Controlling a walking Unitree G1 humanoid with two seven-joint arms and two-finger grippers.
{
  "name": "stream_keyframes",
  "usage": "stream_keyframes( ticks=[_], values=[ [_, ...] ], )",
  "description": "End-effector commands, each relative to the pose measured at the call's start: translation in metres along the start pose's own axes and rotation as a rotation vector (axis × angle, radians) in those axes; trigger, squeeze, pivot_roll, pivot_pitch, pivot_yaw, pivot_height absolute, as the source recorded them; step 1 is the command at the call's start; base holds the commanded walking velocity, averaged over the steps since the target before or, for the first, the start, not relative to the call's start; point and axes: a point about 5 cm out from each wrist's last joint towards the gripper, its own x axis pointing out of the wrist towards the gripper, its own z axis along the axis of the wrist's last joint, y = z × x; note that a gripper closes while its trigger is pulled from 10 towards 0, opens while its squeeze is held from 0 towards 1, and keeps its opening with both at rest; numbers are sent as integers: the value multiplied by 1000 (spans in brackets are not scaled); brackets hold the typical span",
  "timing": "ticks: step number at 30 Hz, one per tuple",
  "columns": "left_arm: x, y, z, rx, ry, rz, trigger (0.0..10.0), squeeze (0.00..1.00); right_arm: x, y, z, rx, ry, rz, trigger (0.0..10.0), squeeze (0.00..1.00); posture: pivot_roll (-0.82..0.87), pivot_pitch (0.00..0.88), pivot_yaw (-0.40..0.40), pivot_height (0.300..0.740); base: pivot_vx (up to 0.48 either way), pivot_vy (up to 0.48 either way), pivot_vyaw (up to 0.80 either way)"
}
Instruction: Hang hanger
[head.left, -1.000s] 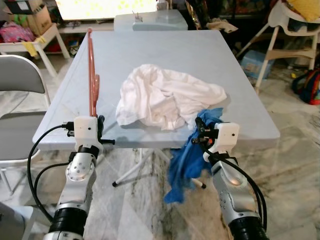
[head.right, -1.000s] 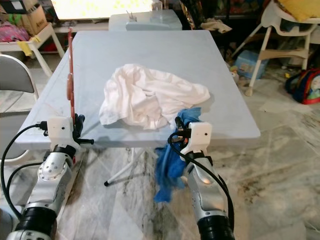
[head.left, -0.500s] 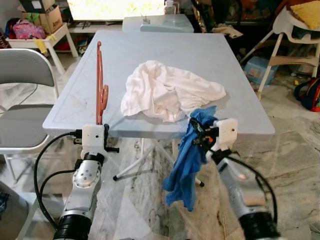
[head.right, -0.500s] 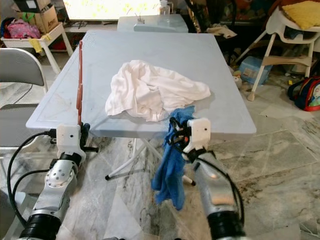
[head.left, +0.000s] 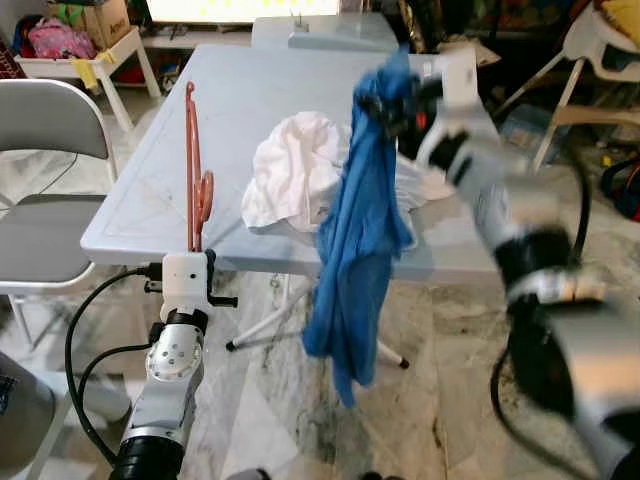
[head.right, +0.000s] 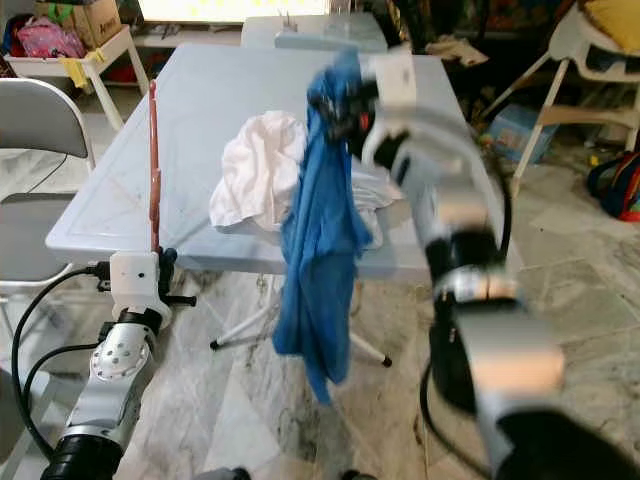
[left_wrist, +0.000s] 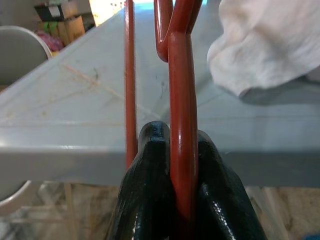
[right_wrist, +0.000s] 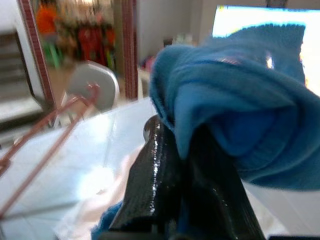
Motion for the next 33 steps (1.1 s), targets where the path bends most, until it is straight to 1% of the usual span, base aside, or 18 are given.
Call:
stream_keyframes(
  ticks=[1,2,3,4,5,6,7,10,13,16,19,20,22,24,26,29,30,33],
  values=[
    [-3,0,2,6,-6,8,10000,0,0,-9,9,-54,66,-57,10000,0,167,119,-46,740,0,0,0],
    [-3,0,2,5,-8,11,10000,0,-1,-17,19,-66,47,-154,10000,0,179,121,-51,740,0,0,0],
    [-4,1,3,5,-11,21,10000,0,-9,-36,46,-164,-22,-417,10000,0,192,124,-56,740,0,0,0],
    [-4,2,3,4,-12,26,10000,0,-16,-45,61,-230,-70,-552,10000,0,196,126,-58,740,0,0,0],
    [-4,2,3,4,-12,26,10000,0,-16,-45,61,-230,-70,-552,10000,0,196,126,-58,740,0,0,0],
    [-6,4,4,5,-14,40,10000,0,-29,-55,99,-338,-219,-695,10000,0,214,133,-62,740,0,0,0],
    [-9,6,3,9,-12,55,10000,0,-36,-53,129,-387,-358,-686,10000,0,225,136,-67,740,0,0,0],
    [-14,10,2,15,-7,69,10000,0,-42,-47,154,-495,-443,-676,10000,0,234,142,-64,740,0,0,0],
    [-17,12,1,20,-3,73,10000,0,-43,-46,156,-562,-464,-674,10000,0,240,146,-65,740,0,0,0],
    [-16,11,3,31,-11,64,10000,0,-41,-49,139,-556,-421,-669,10000,0,236,146,-60,740,0,0,0],
    [-14,9,5,33,-14,55,10000,0,-34,-51,80,-536,-271,-589,10000,0,226,147,-54,740,0,0,0],
    [-14,9,5,33,-14,55,10000,0,-34,-51,80,-536,-271,-589,10000,0,226,147,-54,740,0,0,0],
    [-13,5,5,33,-10,39,10000,0,-27,-42,25,-471,-125,-415,10000,0,216,148,-50,740,0,0,0],
    [-13,4,5,33,-9,35,10000,0,-26,-38,10,-460,-80,-356,10000,0,216,148,-50,740,0,0,0],
    [-13,2,4,31,-6,27,10000,0,-29,-24,-39,-425,66,-158,10000,0,205,147,-47,740,0,0,0],
    [-12,1,4,29,-5,22,10000,0,-36,-20,-59,-403,123,-57,10000,0,199,144,-44,740,0,0,0],
    [-11,0,4,28,-4,18,10000,0,-42,-19,-69,-384,155,-8,10000,1000,195,142,-42,740,0,0,0],
    [-10,-1,3,26,0,9,10000,0,-50,-17,-80,-381,200,82,10000,1000,190,141,-41,740,0,0,0]
  ],
)
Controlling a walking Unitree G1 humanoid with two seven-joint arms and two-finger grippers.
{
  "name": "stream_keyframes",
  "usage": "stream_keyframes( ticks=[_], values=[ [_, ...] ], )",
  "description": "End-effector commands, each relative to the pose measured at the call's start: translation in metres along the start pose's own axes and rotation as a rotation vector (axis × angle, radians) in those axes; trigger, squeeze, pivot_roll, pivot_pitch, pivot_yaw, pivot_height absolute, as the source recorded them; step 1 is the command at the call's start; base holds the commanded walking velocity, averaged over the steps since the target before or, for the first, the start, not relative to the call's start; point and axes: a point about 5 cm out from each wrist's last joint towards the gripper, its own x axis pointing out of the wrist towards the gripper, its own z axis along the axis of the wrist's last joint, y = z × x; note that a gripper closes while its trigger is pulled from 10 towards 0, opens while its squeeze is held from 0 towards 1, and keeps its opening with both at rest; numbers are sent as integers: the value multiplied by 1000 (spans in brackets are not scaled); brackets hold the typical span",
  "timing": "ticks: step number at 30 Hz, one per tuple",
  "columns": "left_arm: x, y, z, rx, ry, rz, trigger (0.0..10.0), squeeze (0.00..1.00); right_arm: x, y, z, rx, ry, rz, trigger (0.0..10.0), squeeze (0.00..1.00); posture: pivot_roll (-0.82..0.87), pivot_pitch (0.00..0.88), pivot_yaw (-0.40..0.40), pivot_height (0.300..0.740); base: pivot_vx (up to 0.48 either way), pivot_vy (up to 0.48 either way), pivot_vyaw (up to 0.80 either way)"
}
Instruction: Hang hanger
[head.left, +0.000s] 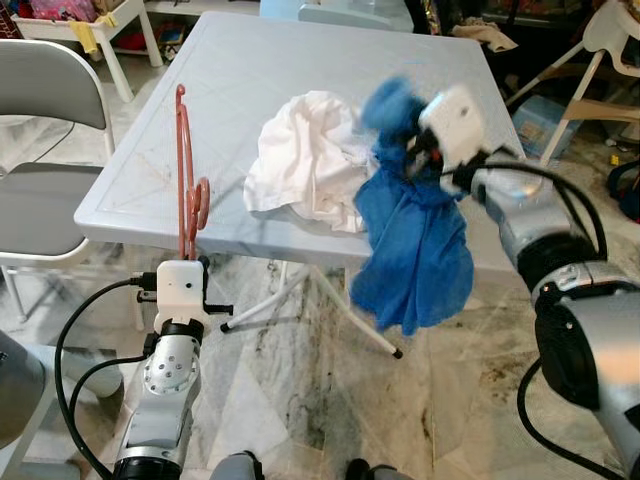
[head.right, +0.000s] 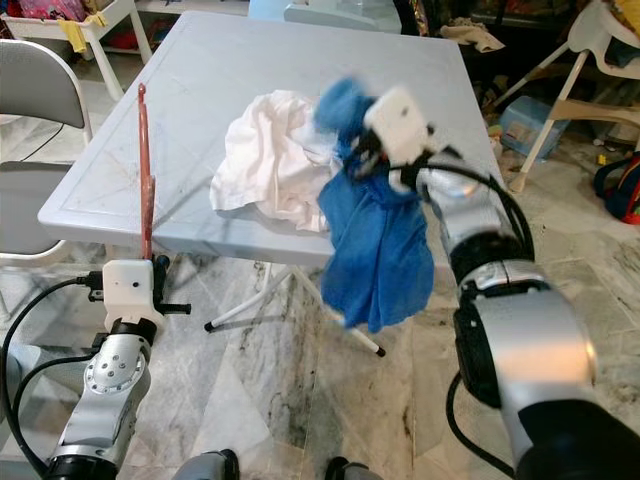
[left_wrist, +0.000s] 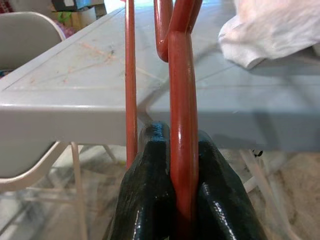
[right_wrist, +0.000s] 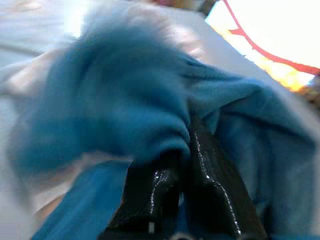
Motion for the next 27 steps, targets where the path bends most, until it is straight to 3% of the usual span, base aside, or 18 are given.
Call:
stream_keyframes(
  ticks=[1,4,7,12,18,21,27],
  values=[
    [1,-2,-1,2,7,-13,10000,0,-5,-1,-1,-33,5,60,10000,1000,188,140,-40,740,0,0,0],
    [2,-2,-2,4,11,-19,10000,0,-7,2,-3,-46,20,103,10000,1000,184,139,-37,740,0,0,0],
    [3,-4,-4,-1,21,-33,10000,0,-17,10,-14,-123,45,216,10000,1000,173,135,-32,740,0,0,0],
    [4,-6,-5,-5,28,-45,10000,0,-31,13,-31,-102,65,240,10000,1000,162,137,-25,740,0,0,0],
    [6,-7,-6,-5,32,-63,10000,0,-49,6,-42,-52,83,191,10000,1000,151,142,-11,740,0,0,0],
    [7,-8,-6,-5,32,-72,10000,0,-53,5,-45,-41,95,188,10000,1000,149,143,-8,740,0,0,0],
    [8,-8,-6,-5,34,-78,10000,0,-49,21,-56,51,129,291,10000,1000,156,142,-6,740,0,0,0]
  ],
)
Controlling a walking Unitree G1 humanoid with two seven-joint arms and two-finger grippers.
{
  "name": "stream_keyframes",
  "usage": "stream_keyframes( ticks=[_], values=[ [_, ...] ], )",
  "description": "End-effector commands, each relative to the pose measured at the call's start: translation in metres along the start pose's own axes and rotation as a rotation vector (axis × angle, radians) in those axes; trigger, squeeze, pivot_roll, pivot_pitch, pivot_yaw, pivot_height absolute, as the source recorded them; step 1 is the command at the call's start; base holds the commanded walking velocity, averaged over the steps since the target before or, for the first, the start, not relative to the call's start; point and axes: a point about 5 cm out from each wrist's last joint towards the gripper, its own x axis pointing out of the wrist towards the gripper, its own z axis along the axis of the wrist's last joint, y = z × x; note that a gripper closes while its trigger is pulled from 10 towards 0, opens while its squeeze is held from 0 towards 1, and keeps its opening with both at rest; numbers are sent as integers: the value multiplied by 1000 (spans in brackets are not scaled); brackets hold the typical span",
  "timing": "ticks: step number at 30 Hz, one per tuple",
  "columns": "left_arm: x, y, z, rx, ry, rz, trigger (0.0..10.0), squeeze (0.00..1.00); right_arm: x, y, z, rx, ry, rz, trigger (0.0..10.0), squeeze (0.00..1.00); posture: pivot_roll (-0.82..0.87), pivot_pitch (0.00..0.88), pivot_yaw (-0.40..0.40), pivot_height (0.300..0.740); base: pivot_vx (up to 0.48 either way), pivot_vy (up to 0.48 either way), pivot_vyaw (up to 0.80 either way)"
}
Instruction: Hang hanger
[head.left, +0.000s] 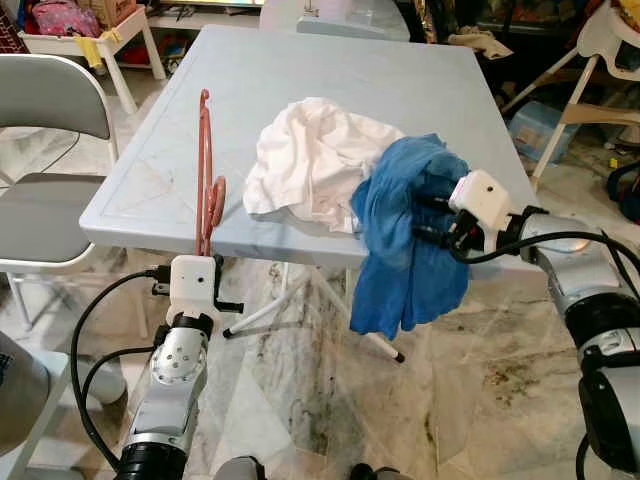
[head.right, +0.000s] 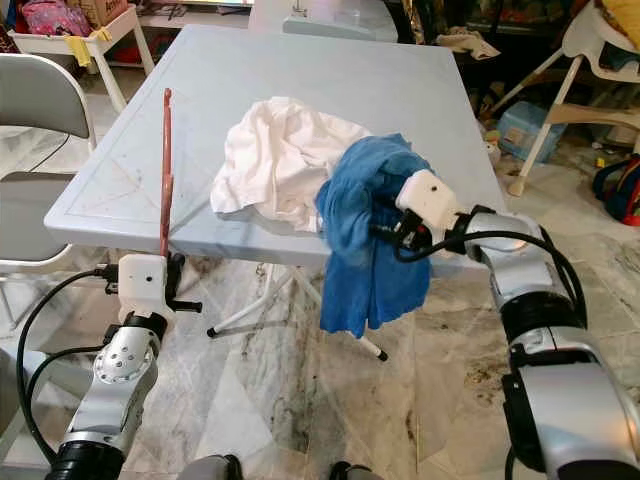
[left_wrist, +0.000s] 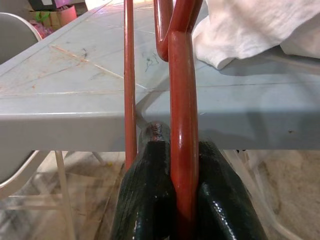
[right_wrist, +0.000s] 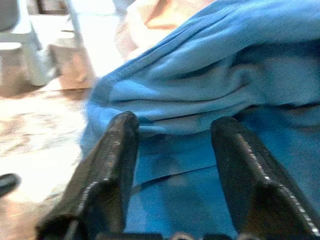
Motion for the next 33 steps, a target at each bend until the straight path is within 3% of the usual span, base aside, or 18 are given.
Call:
stream_keyframes(
  ticks=[1,4,8,14,17,21,25,33],
  values=[
    [1,-1,-1,2,2,-12,10000,0,2,2,0,15,-1,31,10000,1000,158,141,-7,740,0,0,0],
    [1,0,-1,-1,1,-12,10000,0,6,7,-2,33,9,59,10000,1000,166,141,-9,740,0,0,0],
    [-2,1,-1,-6,1,-8,10000,0,21,15,1,135,-20,123,10000,1000,175,144,-13,740,0,0,0],
    [-2,1,-1,-7,2,-13,10000,0,37,24,4,183,-19,145,10000,1000,183,146,-12,740,0,0,0],
    [-2,1,-1,-6,1,-16,10000,0,46,22,8,207,-18,62,10000,1000,189,144,-11,740,0,0,0],
    [-1,2,0,-5,0,-14,10000,0,53,11,12,307,-28,-154,10000,1000,196,140,-11,740,0,0,0],
    [-1,2,-1,-3,1,-14,10000,0,55,9,13,318,-28,-207,10000,1000,197,138,-11,740,0,0,0],
    [0,2,-1,-2,4,-18,10000,0,51,-9,17,295,3,-520,10000,1000,184,134,-8,740,0,0,0]
  ],
)
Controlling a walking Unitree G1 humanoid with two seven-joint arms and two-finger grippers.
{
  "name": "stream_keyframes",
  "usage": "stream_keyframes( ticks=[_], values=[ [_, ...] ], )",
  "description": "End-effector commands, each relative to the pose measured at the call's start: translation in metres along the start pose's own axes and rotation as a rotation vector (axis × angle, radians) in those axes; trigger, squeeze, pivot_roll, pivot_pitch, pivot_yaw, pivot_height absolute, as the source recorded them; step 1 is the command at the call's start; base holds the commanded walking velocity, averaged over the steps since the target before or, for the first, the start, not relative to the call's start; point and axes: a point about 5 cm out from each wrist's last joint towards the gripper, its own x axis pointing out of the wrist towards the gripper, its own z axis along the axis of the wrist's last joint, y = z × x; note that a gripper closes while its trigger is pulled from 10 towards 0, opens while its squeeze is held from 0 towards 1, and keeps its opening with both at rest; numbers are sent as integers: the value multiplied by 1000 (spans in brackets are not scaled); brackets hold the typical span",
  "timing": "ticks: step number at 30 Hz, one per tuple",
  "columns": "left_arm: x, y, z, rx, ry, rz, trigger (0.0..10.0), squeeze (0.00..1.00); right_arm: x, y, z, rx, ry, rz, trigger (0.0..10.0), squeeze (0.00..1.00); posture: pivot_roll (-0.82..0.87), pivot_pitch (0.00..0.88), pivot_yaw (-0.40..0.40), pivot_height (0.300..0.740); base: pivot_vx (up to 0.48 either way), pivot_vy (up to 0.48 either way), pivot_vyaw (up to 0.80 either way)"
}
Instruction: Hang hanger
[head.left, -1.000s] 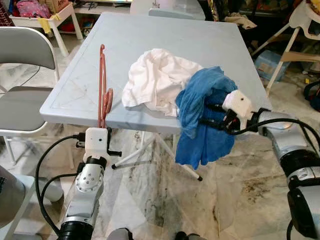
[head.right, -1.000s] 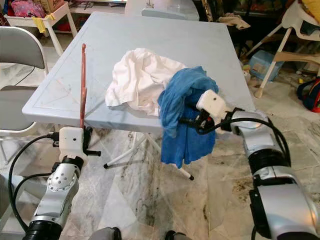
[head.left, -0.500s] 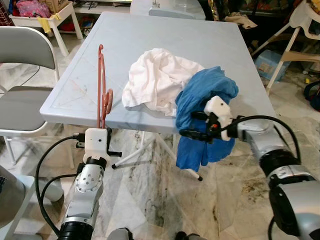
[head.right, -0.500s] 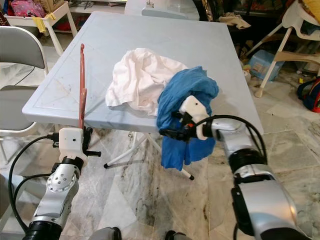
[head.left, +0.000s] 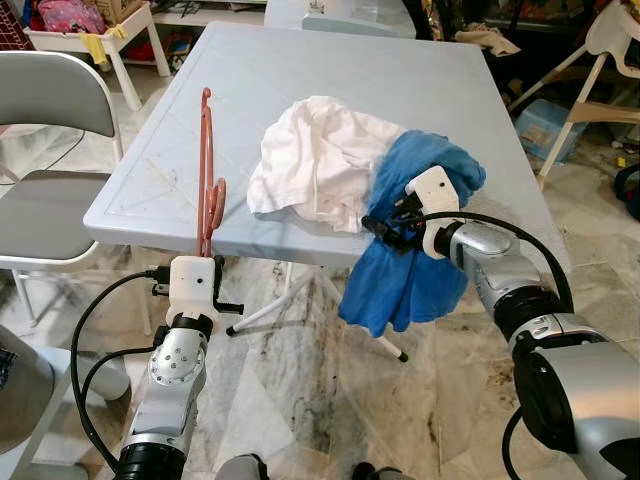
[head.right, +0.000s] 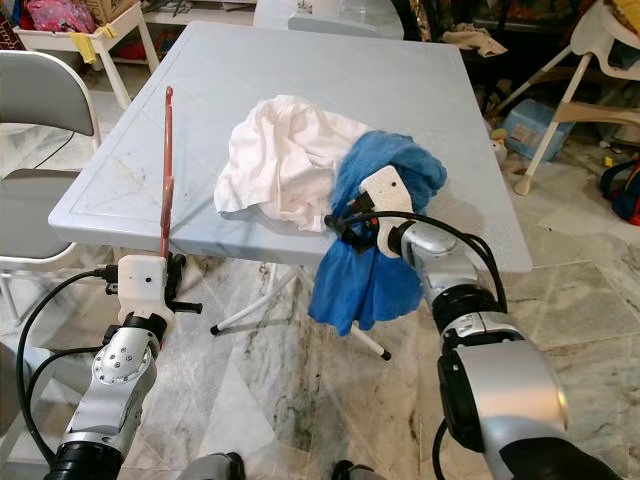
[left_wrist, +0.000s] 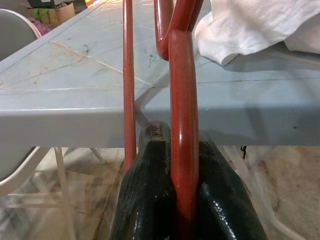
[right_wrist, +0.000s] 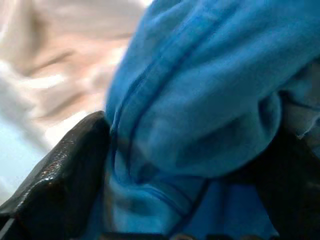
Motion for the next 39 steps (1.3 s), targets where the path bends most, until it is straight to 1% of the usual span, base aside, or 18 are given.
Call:
stream_keyframes(
  ticks=[1,3,5,6,7,8,9,10,11,13,16,21,26,30,32,36,38,39],
  values=[
    [1,0,-1,7,5,-3,10000,0,0,-11,17,-3,-70,-101,10000,1000,184,134,-8,740,0,0,0],
    [1,0,-1,8,6,-4,10000,0,1,-15,32,11,-157,-137,10000,1000,183,133,-8,740,0,0,0],
    [2,-1,-1,8,5,-4,10000,0,1,-16,37,11,-177,-143,10000,1000,183,134,-8,740,0,0,0],
    [2,-1,-1,8,6,-5,10000,0,1,-15,42,8,-191,-116,10000,969,184,134,-10,740,0,0,0],
    [1,-1,-1,8,7,-6,10000,0,2,-13,45,6,-196,-85,10000,882,184,134,-11,740,0,0,0],
    [1,-1,-1,8,7,-6,10000,0,2,-13,46,4,-194,-76,10000,882,184,134,-11,740,0,0,0],
    [1,-1,-1,8,8,-5,10000,0,2,-11,46,-25,-189,-40,10000,431,184,134,-12,740,0,0,0],
    [1,-1,-1,8,8,-5,10000,0,2,-9,46,-46,-185,-14,10000,431,183,134,-13,740,0,0,0],
    [1,-1,-2,7,10,-4,10000,0,1,-5,44,-80,-173,66,10000,0,183,133,-14,740,0,0,0],
    [1,-1,-2,6,12,-3,10000,0,-1,-3,41,-97,-164,124,10000,0,179,131,-14,740,0,0,0],
    [1,-2,-4,3,17,-7,10000,0,-15,-10,19,-201,-101,189,10000,0,168,127,-13,740,0,0,0],
    [4,-6,-4,-1,19,-26,10000,0,-32,-32,1,-166,-76,66,10000,0,135,123,-3,740,0,0,0],
    [7,-10,-3,-3,18,-44,10000,0,-42,-36,-2,-120,-119,-17,10000,0,118,120,4,740,0,0,0],
    [9,-12,-3,-3,17,-53,10000,0,-47,-34,-10,-71,-123,-65,10000,0,105,119,9,740,0,0,0],
    [10,-13,-3,-3,16,-60,10000,0,-52,-20,-30,23,-84,-75,10000,0,101,119,10,740,0,0,0],
    [10,-13,-3,-2,16,-61,10000,0,-57,-7,-38,91,-75,-51,10000,0,98,122,10,740,0,0,0],
    [10,-13,-4,-1,17,-63,10000,0,-62,2,-47,164,-40,-25,10000,0,98,125,10,740,0,0,0],
    [10,-13,-4,-1,17,-63,10000,0,-62,2,-47,164,-40,-25,10000,0,98,125,10,740,0,0,0]
  ],
)
